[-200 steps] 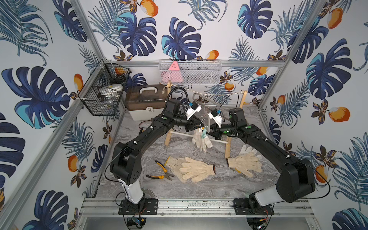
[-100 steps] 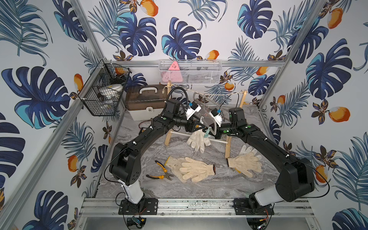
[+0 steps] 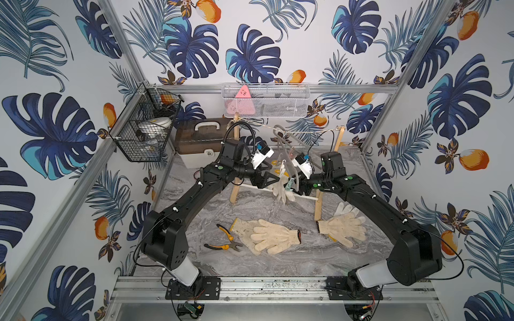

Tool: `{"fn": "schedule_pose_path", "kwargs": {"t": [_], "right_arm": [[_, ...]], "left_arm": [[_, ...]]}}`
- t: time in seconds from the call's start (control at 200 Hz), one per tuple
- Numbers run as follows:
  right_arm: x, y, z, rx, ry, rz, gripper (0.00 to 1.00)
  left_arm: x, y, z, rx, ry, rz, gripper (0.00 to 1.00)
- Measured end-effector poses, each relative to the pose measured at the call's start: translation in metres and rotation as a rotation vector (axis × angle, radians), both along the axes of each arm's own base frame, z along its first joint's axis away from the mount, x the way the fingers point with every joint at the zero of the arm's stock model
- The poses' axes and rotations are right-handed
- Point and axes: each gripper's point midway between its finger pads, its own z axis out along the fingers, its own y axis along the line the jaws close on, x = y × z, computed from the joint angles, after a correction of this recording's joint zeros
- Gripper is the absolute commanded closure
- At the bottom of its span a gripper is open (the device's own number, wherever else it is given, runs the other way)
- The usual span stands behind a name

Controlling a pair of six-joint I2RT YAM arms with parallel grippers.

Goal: Clip the gloves onto a hanger to dry
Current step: Clamp the glove onto the hanger, then pick up the glove from the center of the board.

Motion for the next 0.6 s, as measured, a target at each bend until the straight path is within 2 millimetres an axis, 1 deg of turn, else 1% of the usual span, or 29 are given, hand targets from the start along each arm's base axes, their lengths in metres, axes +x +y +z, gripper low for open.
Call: {"fn": "schedule_pose_path", "kwargs": {"t": [0.14, 0.27, 0.395, 0.515, 0.6], "right_arm": [[-0.006, -0.013, -0.005, -0.046, -0.007, -0.054, 0.32], [-0.019, -0.026, -0.021, -0.093, 0.012, -0.096, 0.29], [-0.033, -0.038, -0.034, -0.133, 0.032, -0.129, 0.27], [-0.041, -0.047, -0.038, -0.150, 0.040, -0.165, 0.24], [-0.045, -0.052, -0.042, -0.167, 0.049, -0.184, 0.22]], "left_arm": [[-0.010, 0.022, -0.015, 0.091, 0.024, 0.105, 0.15], [-0.019, 0.047, -0.038, 0.178, 0.107, 0.247, 0.18], [-0.040, 0.076, -0.076, 0.256, 0.238, 0.391, 0.22], [-0.061, 0.103, -0.117, 0.332, 0.369, 0.531, 0.28], [-0.071, 0.119, -0.138, 0.373, 0.429, 0.620, 0.31]]}}
